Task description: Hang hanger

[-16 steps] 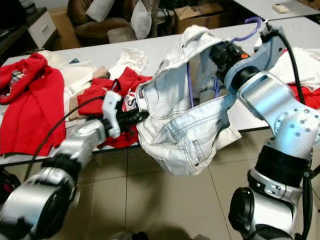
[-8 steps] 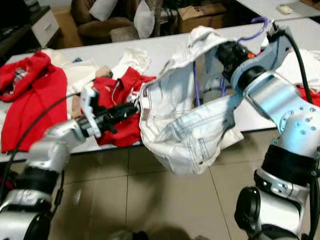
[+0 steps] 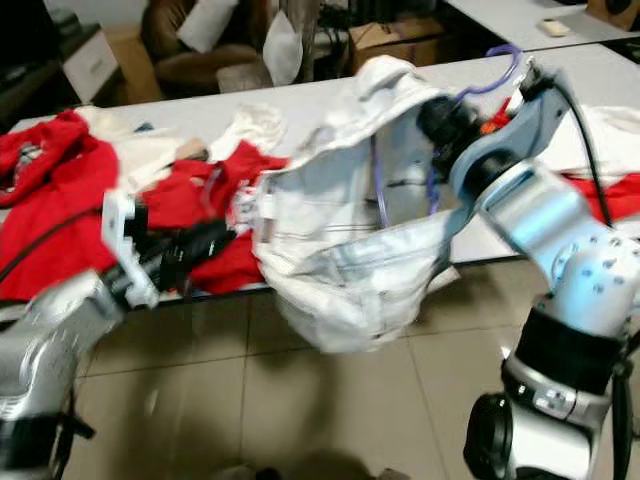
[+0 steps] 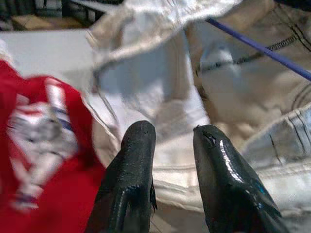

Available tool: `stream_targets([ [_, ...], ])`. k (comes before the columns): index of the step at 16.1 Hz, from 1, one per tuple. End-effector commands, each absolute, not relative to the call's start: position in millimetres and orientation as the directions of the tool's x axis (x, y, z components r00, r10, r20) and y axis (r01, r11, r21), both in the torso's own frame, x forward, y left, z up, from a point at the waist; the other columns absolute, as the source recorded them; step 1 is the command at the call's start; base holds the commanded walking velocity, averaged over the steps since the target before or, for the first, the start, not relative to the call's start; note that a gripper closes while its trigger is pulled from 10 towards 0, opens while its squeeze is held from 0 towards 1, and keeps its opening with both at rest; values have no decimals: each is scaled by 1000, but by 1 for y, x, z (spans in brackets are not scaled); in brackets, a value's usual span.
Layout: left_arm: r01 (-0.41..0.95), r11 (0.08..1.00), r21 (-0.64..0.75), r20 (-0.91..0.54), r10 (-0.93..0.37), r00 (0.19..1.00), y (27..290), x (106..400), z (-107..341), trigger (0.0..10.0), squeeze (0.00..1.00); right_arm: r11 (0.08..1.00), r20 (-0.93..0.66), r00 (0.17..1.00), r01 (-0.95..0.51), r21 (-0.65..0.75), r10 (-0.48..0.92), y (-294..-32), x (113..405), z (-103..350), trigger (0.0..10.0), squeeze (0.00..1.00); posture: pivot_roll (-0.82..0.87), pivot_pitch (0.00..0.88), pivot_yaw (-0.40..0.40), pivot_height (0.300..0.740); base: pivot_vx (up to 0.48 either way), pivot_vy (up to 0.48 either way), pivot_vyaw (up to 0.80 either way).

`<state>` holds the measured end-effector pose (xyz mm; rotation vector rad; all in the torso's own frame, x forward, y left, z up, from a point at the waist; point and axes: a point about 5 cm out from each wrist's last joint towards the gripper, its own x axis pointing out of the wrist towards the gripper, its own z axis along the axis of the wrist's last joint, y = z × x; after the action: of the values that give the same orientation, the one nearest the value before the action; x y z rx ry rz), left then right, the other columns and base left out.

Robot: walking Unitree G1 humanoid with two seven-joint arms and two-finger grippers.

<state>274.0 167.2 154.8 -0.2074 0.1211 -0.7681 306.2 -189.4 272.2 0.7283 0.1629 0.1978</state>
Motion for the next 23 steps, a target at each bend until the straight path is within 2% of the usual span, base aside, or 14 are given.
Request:
stream_targets([
  [1, 661, 721, -206, -69, -685, 725, 172, 270, 155, 10000, 0, 735, -57, 964, -158, 660, 259, -185, 300, 278, 10000, 0, -102, 0, 130, 740, 0, -480, 0],
  [6, 641, 730, -238, -121, -677, 726, 174, 253, 146, 10000, 0, 756, -89, 939, -208, 621, 332, -177, 293, 276, 10000, 0, -103, 1, 125, 740, 0, -480, 734],
  [11, 573, 781, -249, -166, -617, 769, 187, 242, 139, 10000, 0, 774, -138, 894, -282, 567, 426, -167, 285, 276, 10000, 0, -94, 5, 74, 740, 0, 0, 800],
  [17, 551, 799, -240, -195, -596, 779, 184, 218, 134, 10000, 0, 744, -196, 813, -368, 558, 549, -146, 278, 268, 10000, 0, -55, 11, -1, 740, 0, 0, 800],
  [23, 543, 818, -188, -225, -574, 787, 190, 210, 141, 10000, 0, 714, -212, 773, -394, 579, 598, -131, 275, 260, 10000, 0, -14, 30, 7, 740, 0, 0, 800],
])
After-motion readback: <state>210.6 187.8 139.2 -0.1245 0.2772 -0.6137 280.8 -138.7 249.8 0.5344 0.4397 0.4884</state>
